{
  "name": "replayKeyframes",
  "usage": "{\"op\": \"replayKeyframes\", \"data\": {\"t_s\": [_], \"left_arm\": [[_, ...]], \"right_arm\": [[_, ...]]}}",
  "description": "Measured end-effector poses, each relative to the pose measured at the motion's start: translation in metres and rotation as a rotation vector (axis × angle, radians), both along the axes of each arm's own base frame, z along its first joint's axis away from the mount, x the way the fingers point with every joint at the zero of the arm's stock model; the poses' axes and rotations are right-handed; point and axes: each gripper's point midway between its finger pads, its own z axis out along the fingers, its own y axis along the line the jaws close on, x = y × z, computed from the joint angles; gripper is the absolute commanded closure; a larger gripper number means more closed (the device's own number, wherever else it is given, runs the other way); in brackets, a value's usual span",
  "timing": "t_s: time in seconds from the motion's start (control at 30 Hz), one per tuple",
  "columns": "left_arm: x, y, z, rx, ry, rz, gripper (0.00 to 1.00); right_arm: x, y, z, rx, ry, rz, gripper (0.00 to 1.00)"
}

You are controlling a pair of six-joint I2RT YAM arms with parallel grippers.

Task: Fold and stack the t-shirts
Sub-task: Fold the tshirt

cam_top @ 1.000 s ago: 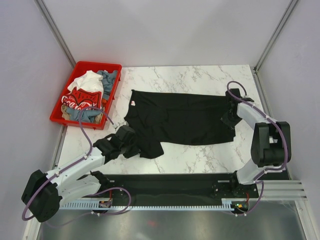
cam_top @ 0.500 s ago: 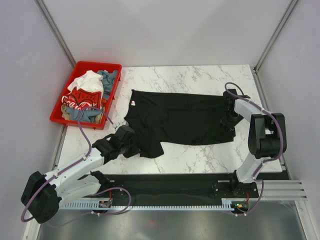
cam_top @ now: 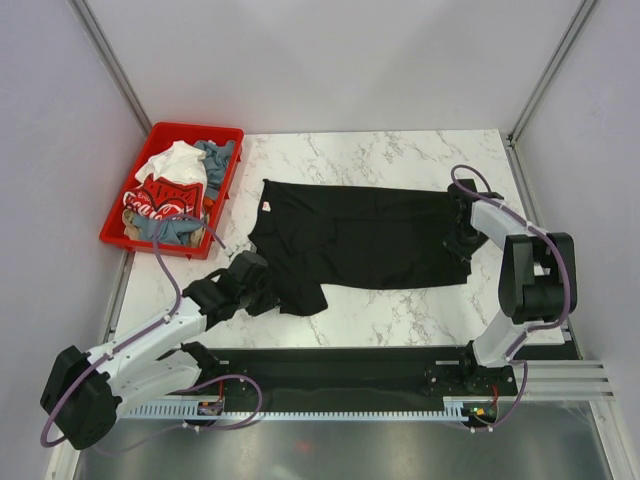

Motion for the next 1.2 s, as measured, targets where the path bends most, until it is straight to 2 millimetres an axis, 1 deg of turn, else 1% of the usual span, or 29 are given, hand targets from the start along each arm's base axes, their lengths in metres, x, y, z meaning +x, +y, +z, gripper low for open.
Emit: {"op": "replayKeyframes", "data": {"t_s": [0.07, 0.17, 0.23, 0.3, 0.47, 0.57, 0.7, 0.8, 0.9, 1.0, 1.03, 1.13, 1.2], "left_arm": [[0.000, 0.000, 0.001, -0.004, -0.005, -0.001, 0.98], [0.001, -0.001, 0.004, -0.010, -0.015, -0.003, 0.98], [0.000, -0.001, 0.005, -0.014, -0.018, -0.007, 0.98], [0.000, -0.002, 0.006, -0.018, -0.017, -0.010, 0.98], [-0.002, -0.004, 0.007, -0.029, -0.015, -0.025, 0.98], [-0.002, -0.005, 0.010, -0.038, -0.023, -0.030, 0.98], [-0.001, -0.007, 0.019, -0.059, -0.046, -0.034, 0.98], [0.005, -0.012, 0.035, -0.085, -0.079, -0.034, 0.98], [0.010, -0.016, 0.047, -0.108, -0.108, -0.035, 0.98], [0.011, -0.017, 0.050, -0.111, -0.112, -0.035, 0.98], [0.011, -0.016, 0.049, -0.110, -0.111, -0.035, 0.98], [0.005, -0.015, 0.046, -0.095, -0.094, -0.062, 0.98], [-0.004, -0.012, 0.040, -0.071, -0.061, -0.089, 0.98]], "right_arm": [[-0.004, -0.004, 0.008, -0.021, -0.019, 0.009, 1.00], [-0.016, -0.010, 0.024, -0.053, -0.056, 0.030, 1.00], [-0.026, -0.014, 0.031, -0.072, -0.080, 0.044, 1.00], [-0.038, -0.017, 0.035, -0.089, -0.090, 0.057, 1.00], [-0.066, -0.020, 0.027, -0.103, -0.071, 0.087, 1.00], [-0.078, -0.019, 0.021, -0.095, -0.072, 0.105, 1.00], [-0.086, -0.017, 0.019, -0.085, -0.098, 0.123, 1.00], [-0.087, -0.016, 0.017, -0.080, -0.115, 0.131, 1.00], [-0.089, -0.014, 0.012, -0.068, -0.113, 0.134, 1.00], [-0.094, -0.013, 0.005, -0.058, -0.095, 0.132, 0.89], [-0.096, -0.012, 0.003, -0.055, -0.086, 0.129, 0.82], [-0.100, -0.010, -0.002, -0.042, -0.068, 0.117, 0.73], [-0.102, -0.009, -0.004, -0.033, -0.065, 0.104, 0.71]]}}
